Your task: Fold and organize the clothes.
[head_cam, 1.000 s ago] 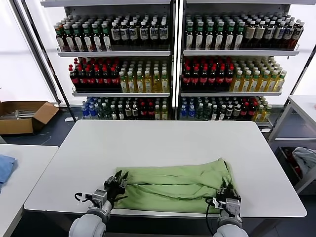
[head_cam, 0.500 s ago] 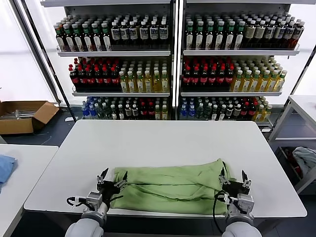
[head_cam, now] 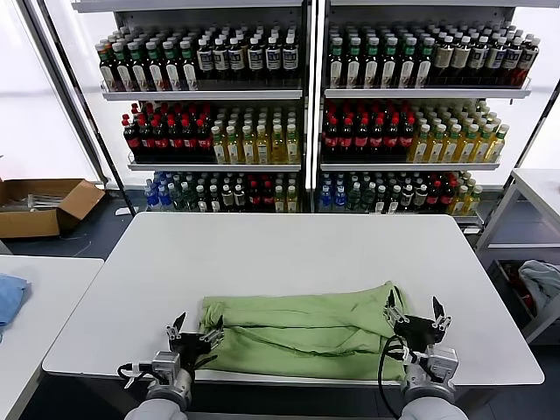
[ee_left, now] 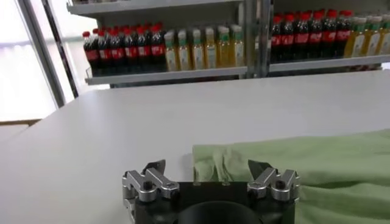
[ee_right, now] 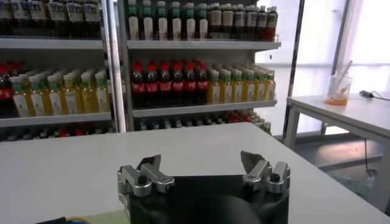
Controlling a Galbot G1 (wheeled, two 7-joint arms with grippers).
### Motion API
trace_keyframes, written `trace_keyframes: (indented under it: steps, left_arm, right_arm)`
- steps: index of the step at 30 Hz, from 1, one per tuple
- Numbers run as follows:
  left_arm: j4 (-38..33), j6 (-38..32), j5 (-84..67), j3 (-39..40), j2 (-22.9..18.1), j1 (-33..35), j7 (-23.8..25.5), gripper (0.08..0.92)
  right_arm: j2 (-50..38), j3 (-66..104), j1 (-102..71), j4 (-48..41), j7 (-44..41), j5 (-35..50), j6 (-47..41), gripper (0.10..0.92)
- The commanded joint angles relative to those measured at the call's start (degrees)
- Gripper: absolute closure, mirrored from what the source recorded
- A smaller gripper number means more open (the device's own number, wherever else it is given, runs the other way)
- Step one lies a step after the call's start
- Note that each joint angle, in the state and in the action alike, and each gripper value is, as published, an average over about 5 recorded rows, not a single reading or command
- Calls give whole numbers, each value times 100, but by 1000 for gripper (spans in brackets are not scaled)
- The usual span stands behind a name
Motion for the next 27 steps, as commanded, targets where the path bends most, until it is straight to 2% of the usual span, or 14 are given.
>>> trace_keyframes:
  steps: [1, 5, 8, 27]
  left_arm:
    - [222, 10, -89, -17, -112, -26, -48, 177]
    - [337, 25, -210, -15, -113, -81, -31, 184]
    - [386, 25, -259, -13, -111, -87, -4, 232]
    - [539, -9, -297, -164, 11, -187, 131, 764]
  right_arm:
    - [-21, 0, -38, 109, -2, 25, 40, 203]
    - [-32, -6, -30, 37, -2, 11, 70, 203]
    - [-36, -12, 4, -10, -4, 12, 76, 203]
    - [-5, -26, 191, -180, 20, -5, 83, 203]
